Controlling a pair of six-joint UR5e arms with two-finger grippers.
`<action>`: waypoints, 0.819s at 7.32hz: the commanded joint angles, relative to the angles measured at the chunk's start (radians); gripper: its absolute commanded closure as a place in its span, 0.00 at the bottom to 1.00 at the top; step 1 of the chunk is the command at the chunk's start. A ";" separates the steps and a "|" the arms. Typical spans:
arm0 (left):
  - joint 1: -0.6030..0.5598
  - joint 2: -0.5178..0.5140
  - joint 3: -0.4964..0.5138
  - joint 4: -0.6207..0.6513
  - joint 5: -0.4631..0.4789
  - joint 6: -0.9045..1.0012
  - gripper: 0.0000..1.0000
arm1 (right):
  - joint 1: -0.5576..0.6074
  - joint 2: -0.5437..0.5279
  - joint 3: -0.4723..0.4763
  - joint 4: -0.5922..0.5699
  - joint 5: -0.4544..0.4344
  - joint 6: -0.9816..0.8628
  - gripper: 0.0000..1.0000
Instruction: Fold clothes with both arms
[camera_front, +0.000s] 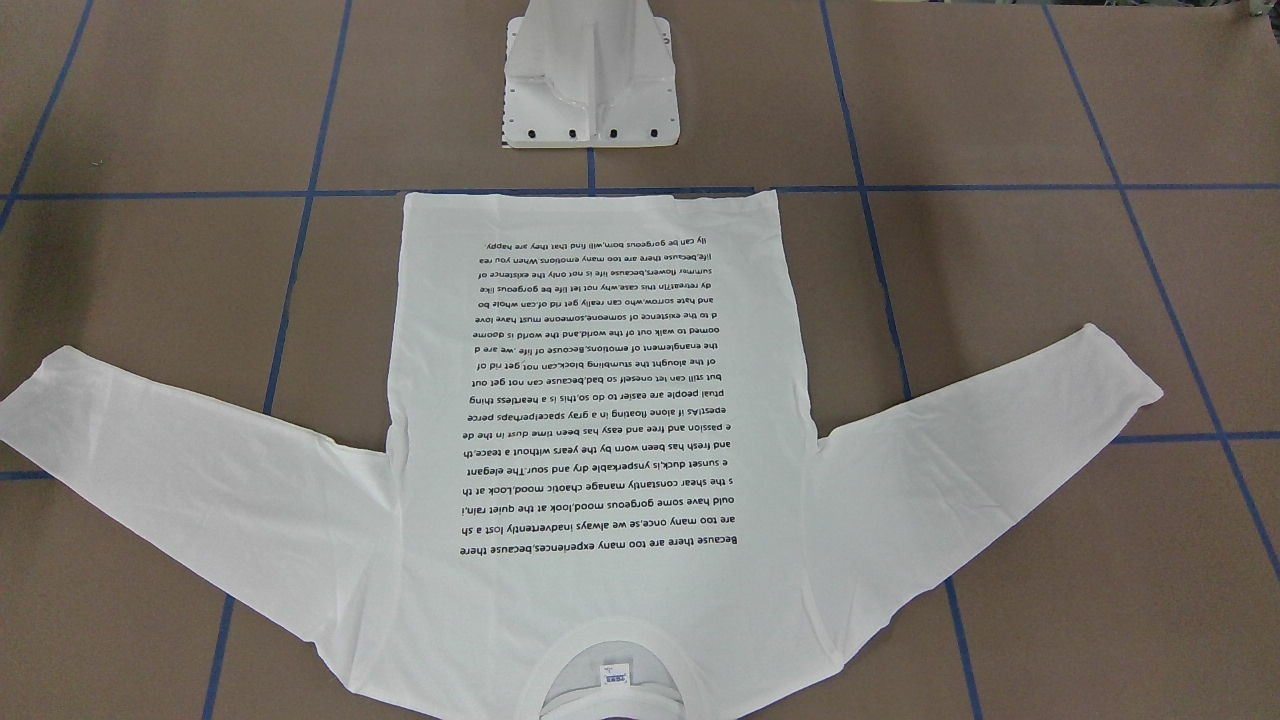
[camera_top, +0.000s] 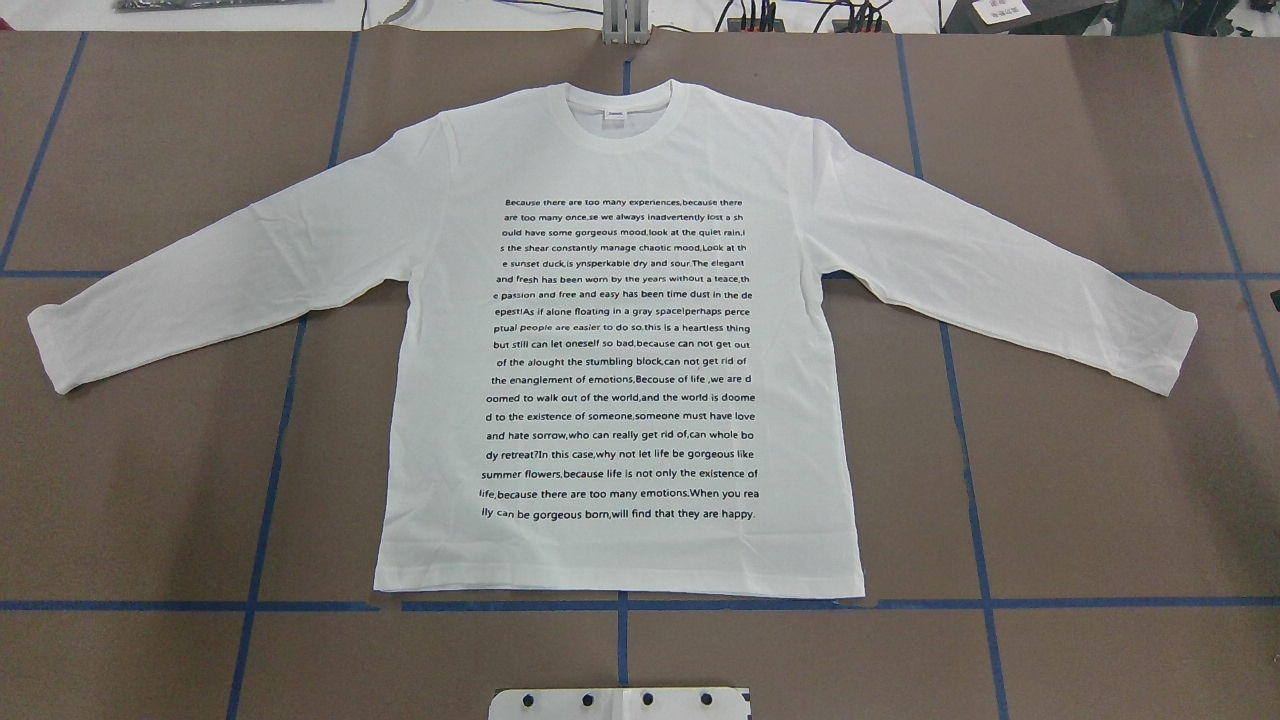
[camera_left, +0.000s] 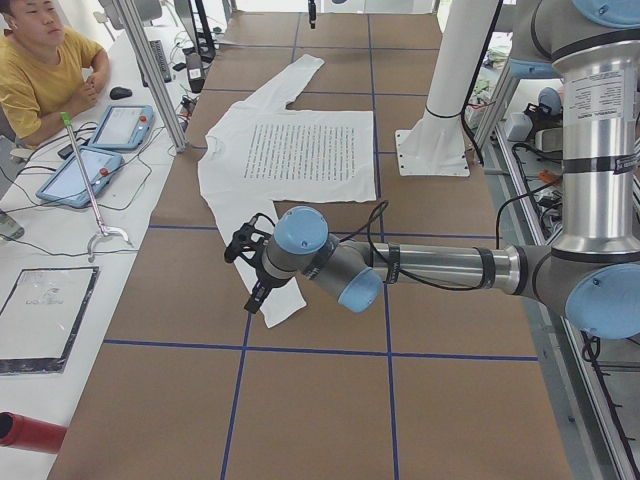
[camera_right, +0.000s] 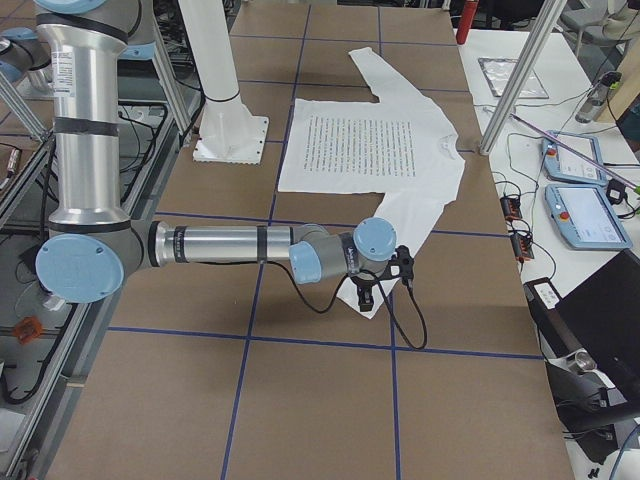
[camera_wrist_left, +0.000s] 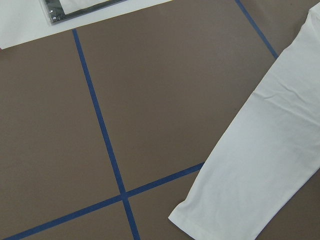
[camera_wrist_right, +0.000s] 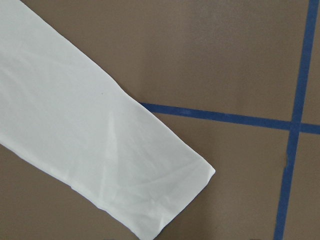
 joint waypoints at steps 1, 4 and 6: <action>0.000 -0.001 0.001 -0.001 -0.066 -0.059 0.00 | -0.035 0.084 -0.168 0.078 0.000 0.010 0.09; 0.000 0.001 0.001 -0.005 -0.063 -0.053 0.00 | -0.095 0.098 -0.216 0.080 -0.012 0.010 0.12; 0.000 0.001 -0.002 -0.005 -0.061 -0.053 0.00 | -0.099 0.099 -0.248 0.081 -0.012 0.009 0.19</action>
